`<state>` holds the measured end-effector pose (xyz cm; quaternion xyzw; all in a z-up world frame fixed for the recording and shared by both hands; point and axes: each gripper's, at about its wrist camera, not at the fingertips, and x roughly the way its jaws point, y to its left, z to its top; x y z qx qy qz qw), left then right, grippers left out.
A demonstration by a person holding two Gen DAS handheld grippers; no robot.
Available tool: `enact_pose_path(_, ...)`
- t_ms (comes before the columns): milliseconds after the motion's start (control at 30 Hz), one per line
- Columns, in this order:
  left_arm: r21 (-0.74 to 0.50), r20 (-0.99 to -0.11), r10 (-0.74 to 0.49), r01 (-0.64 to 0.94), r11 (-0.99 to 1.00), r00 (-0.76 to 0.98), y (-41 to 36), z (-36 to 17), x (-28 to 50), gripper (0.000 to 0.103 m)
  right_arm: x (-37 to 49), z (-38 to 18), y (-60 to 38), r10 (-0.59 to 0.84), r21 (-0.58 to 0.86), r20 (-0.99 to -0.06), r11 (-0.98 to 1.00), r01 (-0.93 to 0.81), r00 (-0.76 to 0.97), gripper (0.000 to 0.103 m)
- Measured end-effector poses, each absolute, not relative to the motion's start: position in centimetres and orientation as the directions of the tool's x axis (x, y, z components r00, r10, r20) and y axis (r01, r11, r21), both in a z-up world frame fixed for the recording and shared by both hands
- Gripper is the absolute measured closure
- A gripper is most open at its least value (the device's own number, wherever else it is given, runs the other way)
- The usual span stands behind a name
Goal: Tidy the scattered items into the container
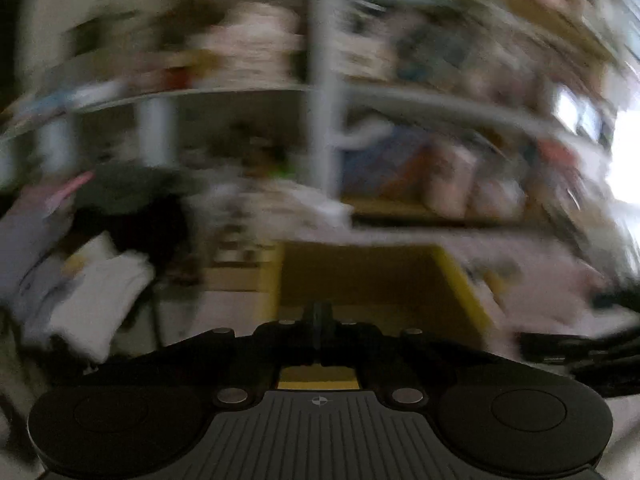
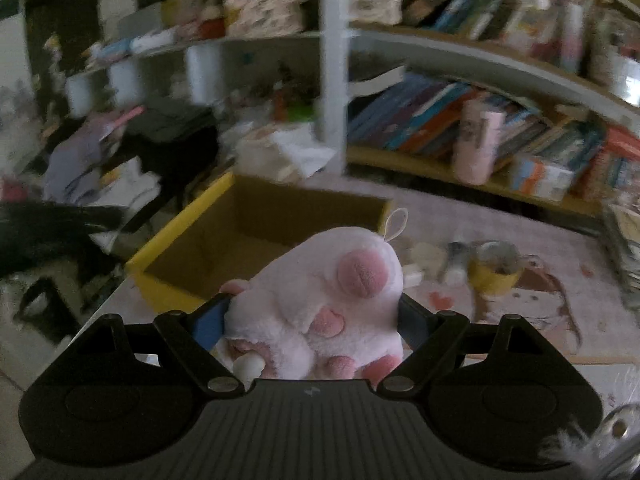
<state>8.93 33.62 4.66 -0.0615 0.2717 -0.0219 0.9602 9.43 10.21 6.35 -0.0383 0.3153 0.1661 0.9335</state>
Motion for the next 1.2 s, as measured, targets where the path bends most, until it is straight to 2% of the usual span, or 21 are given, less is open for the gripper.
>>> enact_pose_path(67, -0.216, -0.538, -0.054, -0.076, 0.973, 0.841, 36.5, 3.1, 7.4, 0.103, 9.6, 6.0, 9.1, 0.277, 0.037, -0.604, 0.947, -0.32, 0.747, 0.018)
enact_pose_path(200, -0.241, -0.589, -0.038, -0.13, 0.962, 0.807, 38.3, -0.3, 5.4, 0.101, 10.6, 4.8, 8.6, 0.263, 0.073, -0.642, 0.956, -0.284, 0.72, 0.018)
enact_pose_path(300, -0.206, -0.639, -0.027, -0.138, 0.969, 0.769, 37.1, -2.5, 5.4, 0.091, 10.5, 4.6, 9.5, 0.277, 0.069, -0.645, 0.949, -0.306, 0.712, 0.018)
enact_pose_path(333, -0.196, -0.652, -0.03, -0.13, 0.972, 0.758, 36.4, -3.1, 5.6, 0.078, 10.4, 4.6, 9.8, 0.284, 0.069, -0.645, 0.946, -0.315, 0.71, 0.018)
enact_pose_path(367, -0.181, -0.662, -0.03, -0.122, 0.976, 0.748, 35.8, -3.5, 5.9, 0.057, 10.3, 4.6, 10.1, 0.292, 0.071, -0.644, 0.943, -0.324, 0.708, 0.018)
enact_pose_path(433, -0.132, -0.678, -0.02, -0.094, 0.987, 0.735, 34.2, -4.6, 6.1, 0.03, 10.1, 4.6, 10.8, 0.305, 0.072, -0.643, 0.937, -0.341, 0.703, 0.018)
enact_pose_path(467, -0.105, -0.678, -0.017, -0.074, 0.992, 0.735, 33.6, -5.0, 5.9, 0.028, 9.9, 4.6, 11.1, 0.31, 0.069, -0.643, 0.934, -0.351, 0.7, 0.018)
enact_pose_path(600, -0.013, -0.706, -0.001, -0.011, 1.0, 0.708, 31.2, -6.6, 6.9, 0.027, 9.6, 4.4, 11.9, 0.316, 0.057, -0.653, 0.927, -0.372, 0.688, 0.017)
enact_pose_path(933, 0.038, -0.764, 0.022, 0.011, 0.999, 0.644, 29.9, -9.5, 9.1, 0.03, 9.0, 3.7, 12.3, 0.304, 0.045, -0.679, 0.926, -0.374, 0.669, 0.017)
enact_pose_path(1033, 0.055, -0.779, 0.035, 0.013, 0.998, 0.626, 29.5, -10.3, 9.6, 0.04, 8.9, 3.6, 12.5, 0.309, 0.045, -0.679, 0.923, -0.382, 0.666, 0.017)
enact_pose_path(1133, 0.031, -0.782, 0.019, 0.008, 0.999, 0.623, 29.8, -10.3, 9.7, 0.044, 8.9, 3.5, 12.6, 0.311, 0.046, -0.68, 0.922, -0.385, 0.664, 0.017)
enact_pose_path(1200, 0.018, -0.781, 0.004, 0.016, 1.0, 0.624, 29.8, -10.2, 9.8, 0.053, 8.9, 3.5, 12.6, 0.31, 0.047, -0.681, 0.923, -0.383, 0.664, 0.017)
